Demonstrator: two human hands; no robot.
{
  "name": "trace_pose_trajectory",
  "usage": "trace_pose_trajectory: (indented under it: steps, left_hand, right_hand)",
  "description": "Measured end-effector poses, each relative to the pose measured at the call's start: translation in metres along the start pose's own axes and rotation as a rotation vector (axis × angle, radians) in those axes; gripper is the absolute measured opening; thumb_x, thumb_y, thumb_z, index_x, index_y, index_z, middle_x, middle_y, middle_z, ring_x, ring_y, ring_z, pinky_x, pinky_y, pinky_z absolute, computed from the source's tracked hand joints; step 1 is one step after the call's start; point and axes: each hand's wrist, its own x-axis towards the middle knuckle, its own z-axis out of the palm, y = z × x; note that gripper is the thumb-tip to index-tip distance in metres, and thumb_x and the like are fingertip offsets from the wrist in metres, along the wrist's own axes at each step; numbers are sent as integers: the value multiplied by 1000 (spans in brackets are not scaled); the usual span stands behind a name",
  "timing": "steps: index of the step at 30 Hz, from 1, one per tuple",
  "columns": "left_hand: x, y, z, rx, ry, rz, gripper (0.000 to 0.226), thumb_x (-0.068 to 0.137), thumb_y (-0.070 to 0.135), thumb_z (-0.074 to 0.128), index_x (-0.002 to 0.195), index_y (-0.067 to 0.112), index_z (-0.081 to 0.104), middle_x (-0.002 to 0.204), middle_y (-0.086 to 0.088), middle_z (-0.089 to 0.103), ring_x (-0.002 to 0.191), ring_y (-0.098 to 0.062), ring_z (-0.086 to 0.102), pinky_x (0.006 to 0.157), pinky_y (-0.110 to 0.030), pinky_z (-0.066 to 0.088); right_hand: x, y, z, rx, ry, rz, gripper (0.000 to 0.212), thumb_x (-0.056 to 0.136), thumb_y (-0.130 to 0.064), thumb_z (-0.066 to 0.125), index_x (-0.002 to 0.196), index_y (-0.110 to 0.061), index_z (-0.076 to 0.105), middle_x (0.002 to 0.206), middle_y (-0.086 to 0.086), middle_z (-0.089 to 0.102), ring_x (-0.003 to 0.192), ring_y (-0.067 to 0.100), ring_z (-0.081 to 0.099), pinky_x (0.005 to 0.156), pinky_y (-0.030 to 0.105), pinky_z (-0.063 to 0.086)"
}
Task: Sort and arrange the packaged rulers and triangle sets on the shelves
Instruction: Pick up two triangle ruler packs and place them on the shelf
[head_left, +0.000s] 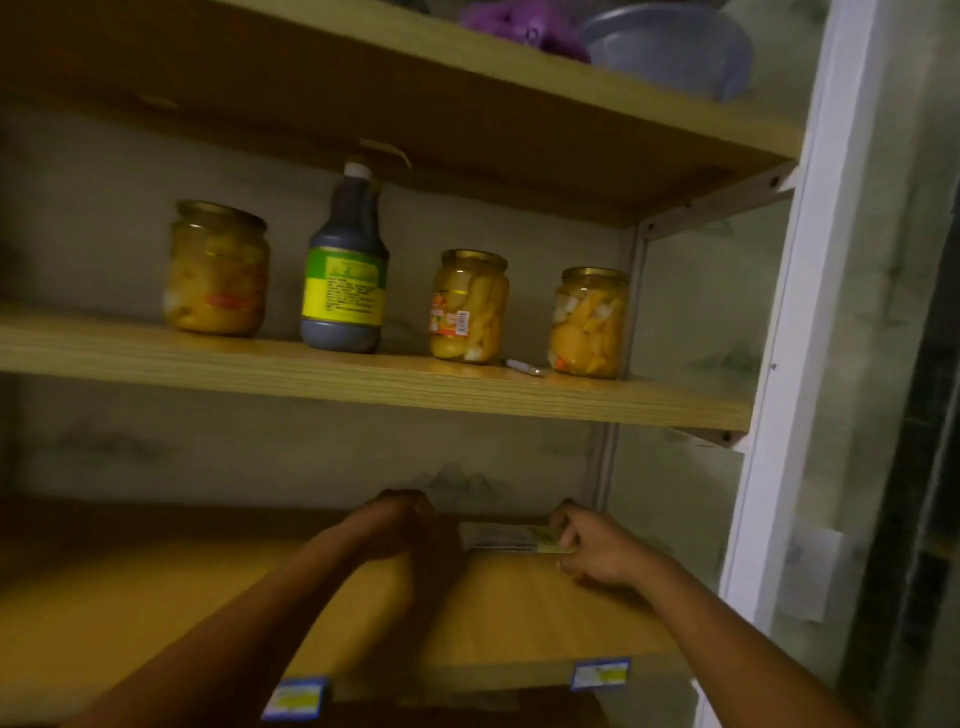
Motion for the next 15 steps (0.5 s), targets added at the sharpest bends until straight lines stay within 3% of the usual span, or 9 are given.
trace_pose_trajectory:
  steps: [2, 4, 5, 6, 8, 10, 13, 15]
  left_hand:
    - [-46, -10, -23, -94, -60, -80, 12, 87, 0, 59, 93, 11, 61, 85, -4, 60, 72, -11, 60, 69, -26, 47]
    - [-124, -20, -55, -42, -12, -196, 13, 88, 7, 61, 82, 19, 58, 74, 3, 57, 65, -9, 57, 68, -27, 48]
    - [-179, -31, -73, 32, 25, -278, 11, 88, 12, 63, 84, 21, 59, 75, 6, 57, 68, -10, 58, 70, -26, 49]
    - [-181, -35, -75, 52, 47, -263, 9, 87, 13, 65, 88, 21, 60, 77, 5, 58, 72, -13, 59, 72, -26, 51]
    - [-241, -73, -103, -30, 150, -330, 19, 84, 8, 69, 99, 14, 60, 78, -2, 57, 69, -21, 59, 68, -33, 50]
    - [-240, -82, -104, 47, 140, -339, 32, 82, 13, 73, 110, 12, 58, 77, -5, 62, 62, -21, 60, 65, -35, 52]
    - [-242, -83, -102, 167, 98, -341, 41, 81, 26, 73, 119, 22, 56, 93, -5, 70, 73, -18, 69, 79, -38, 59]
    - [-248, -82, -103, 177, 114, -343, 42, 82, 25, 72, 120, 21, 55, 95, -4, 69, 73, -17, 68, 80, -38, 58]
  right_hand:
    - [0, -27, 8, 5, -48, -69, 47, 82, -13, 71, 123, -20, 48, 102, 0, 60, 92, 19, 62, 72, 30, 52]
    - [-22, -81, 21, -18, -143, -186, 51, 81, -11, 72, 126, -17, 47, 98, -2, 57, 90, 17, 58, 71, 28, 49]
    - [-36, -120, 36, -29, -176, -261, 53, 81, -11, 73, 126, -16, 47, 97, -2, 55, 89, 16, 57, 76, 31, 49]
    - [-37, -126, 38, -18, -175, -278, 54, 80, -11, 74, 126, -16, 47, 97, -2, 55, 89, 16, 56, 81, 34, 50]
    - [-53, -196, 55, -20, -223, -382, 54, 79, -12, 76, 124, -18, 46, 97, -1, 55, 91, 17, 57, 89, 38, 50]
    - [-52, -202, 54, -20, -228, -369, 55, 80, -14, 76, 124, -21, 44, 103, 1, 57, 97, 20, 59, 91, 40, 50]
    - [-53, -203, 60, -33, -234, -326, 60, 80, -13, 75, 130, -20, 42, 102, -1, 56, 94, 17, 58, 83, 35, 50]
    - [-54, -205, 66, -21, -231, -336, 63, 79, -11, 76, 132, -19, 41, 99, -2, 55, 91, 15, 58, 82, 35, 51]
